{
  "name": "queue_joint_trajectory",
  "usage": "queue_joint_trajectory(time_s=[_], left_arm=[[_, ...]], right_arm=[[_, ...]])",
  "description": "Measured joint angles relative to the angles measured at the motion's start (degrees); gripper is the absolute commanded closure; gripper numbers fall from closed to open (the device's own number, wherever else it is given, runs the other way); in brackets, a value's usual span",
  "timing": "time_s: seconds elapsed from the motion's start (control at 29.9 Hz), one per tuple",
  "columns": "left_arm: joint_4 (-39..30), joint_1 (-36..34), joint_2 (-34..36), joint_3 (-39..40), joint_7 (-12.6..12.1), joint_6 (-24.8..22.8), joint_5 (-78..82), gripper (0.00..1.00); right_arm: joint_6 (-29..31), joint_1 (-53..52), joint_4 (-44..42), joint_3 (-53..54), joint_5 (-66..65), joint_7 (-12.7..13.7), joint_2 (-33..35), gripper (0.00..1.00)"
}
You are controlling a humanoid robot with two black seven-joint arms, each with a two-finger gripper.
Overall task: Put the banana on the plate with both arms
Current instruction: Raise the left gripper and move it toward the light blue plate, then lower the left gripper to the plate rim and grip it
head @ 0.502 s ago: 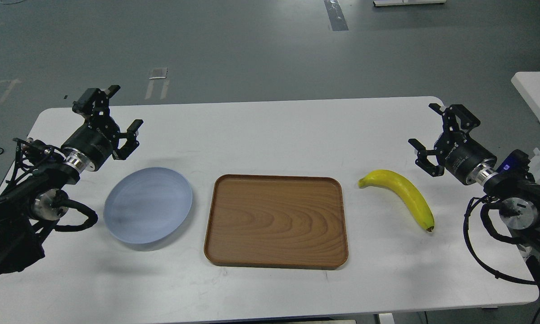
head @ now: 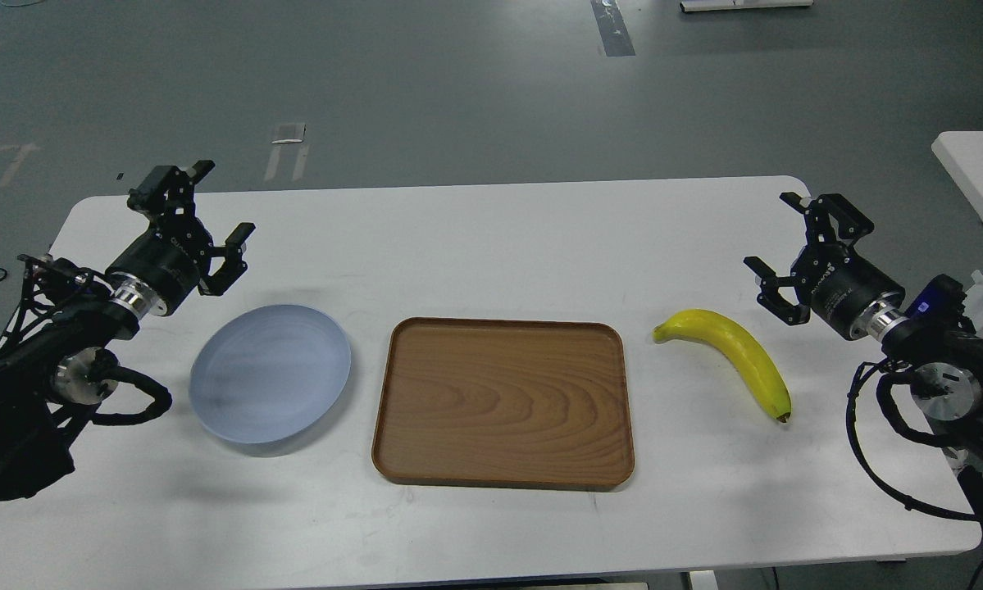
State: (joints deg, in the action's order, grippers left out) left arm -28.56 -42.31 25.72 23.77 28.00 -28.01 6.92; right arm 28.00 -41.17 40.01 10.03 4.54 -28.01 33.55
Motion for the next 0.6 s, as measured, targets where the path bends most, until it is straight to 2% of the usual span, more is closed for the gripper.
queue_joint_trajectory(time_s=[0.17, 0.27, 0.6], left_arm=[[-0.7, -0.5, 0.2, -0.2, 0.0, 0.0, 2.8, 0.01], [-3.8, -1.7, 1.9, -0.2, 0.0, 0.0, 8.9, 0.01], [-22.5, -7.3, 13.5, -0.1, 0.0, 0.0, 54.0, 0.01]], right_arm=[[0.0, -0.2, 0.4, 0.0, -0.1, 0.0, 0.0, 0.0], [0.0, -0.2, 0.5, 0.0, -0.1, 0.0, -0.1, 0.0], [0.0, -0.5, 0.5, 0.0, -0.3, 0.0, -0.1, 0.0]])
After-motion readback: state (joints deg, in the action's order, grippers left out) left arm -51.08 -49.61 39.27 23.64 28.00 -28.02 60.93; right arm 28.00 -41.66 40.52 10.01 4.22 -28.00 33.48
